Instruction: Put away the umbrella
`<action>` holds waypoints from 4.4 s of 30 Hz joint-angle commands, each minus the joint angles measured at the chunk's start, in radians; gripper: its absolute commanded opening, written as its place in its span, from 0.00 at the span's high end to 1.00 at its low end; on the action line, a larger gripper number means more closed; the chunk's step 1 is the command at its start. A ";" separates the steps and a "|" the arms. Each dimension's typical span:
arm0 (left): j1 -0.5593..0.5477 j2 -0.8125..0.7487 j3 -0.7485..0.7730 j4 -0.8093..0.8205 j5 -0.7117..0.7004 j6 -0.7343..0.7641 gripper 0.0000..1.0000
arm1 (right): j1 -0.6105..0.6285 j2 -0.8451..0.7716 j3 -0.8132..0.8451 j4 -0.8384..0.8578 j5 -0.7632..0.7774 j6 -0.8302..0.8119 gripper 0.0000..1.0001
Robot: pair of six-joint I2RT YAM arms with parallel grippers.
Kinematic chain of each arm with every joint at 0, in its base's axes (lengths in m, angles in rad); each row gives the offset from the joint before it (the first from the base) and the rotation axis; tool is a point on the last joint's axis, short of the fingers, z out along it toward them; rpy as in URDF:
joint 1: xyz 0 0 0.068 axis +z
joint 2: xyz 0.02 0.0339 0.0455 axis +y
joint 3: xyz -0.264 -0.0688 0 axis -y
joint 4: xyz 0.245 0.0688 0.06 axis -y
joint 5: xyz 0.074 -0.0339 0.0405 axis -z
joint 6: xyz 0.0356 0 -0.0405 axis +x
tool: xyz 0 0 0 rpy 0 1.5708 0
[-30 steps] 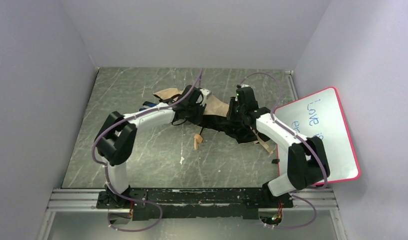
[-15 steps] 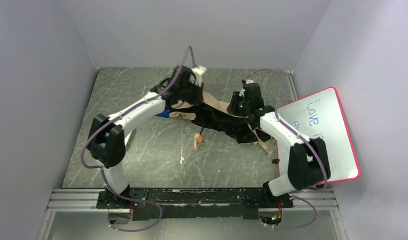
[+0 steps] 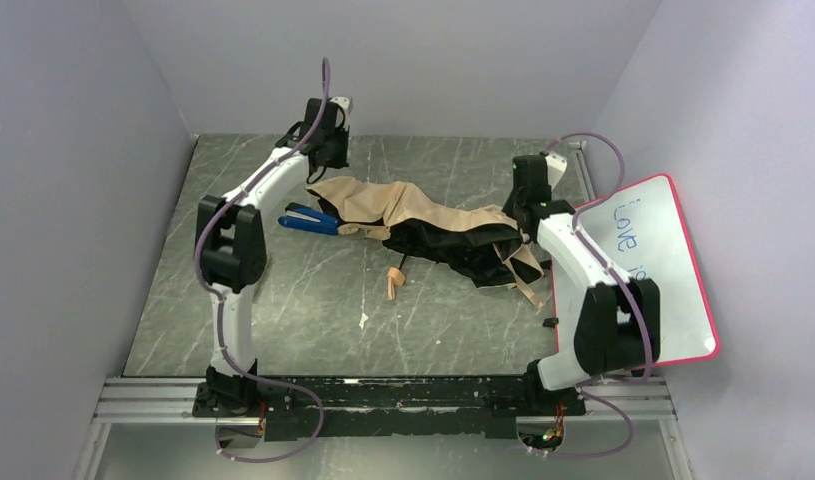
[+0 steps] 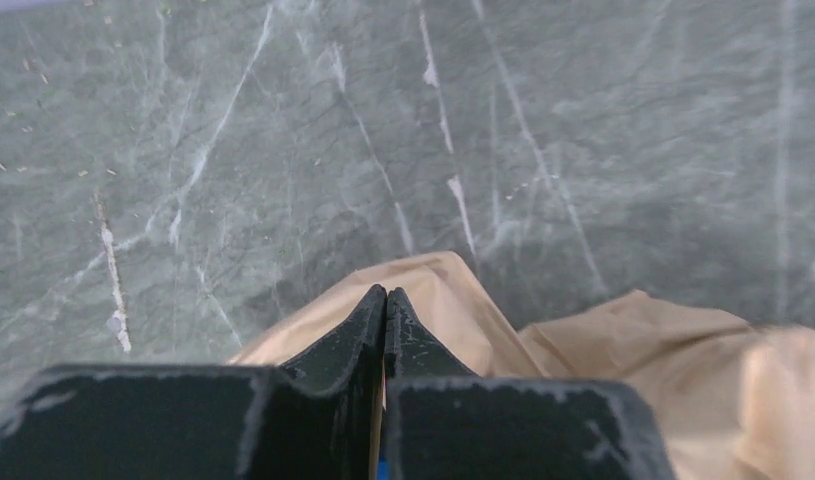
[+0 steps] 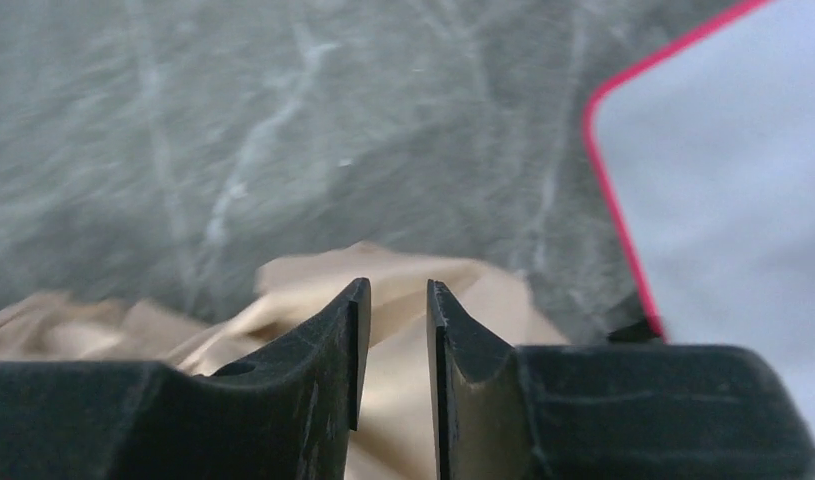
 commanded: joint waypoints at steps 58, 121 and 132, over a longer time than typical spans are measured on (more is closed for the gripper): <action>-0.319 0.316 0.171 -0.073 0.417 0.035 0.95 | 0.061 0.273 -0.147 0.225 -0.640 0.181 0.98; -0.230 -0.803 -0.834 -0.159 -0.198 -0.306 0.95 | 0.082 0.148 0.112 -0.184 -0.189 -0.159 0.94; -0.231 -0.737 -1.021 0.015 -0.069 -0.373 0.95 | 0.081 0.372 0.149 -0.141 -0.312 -0.196 0.93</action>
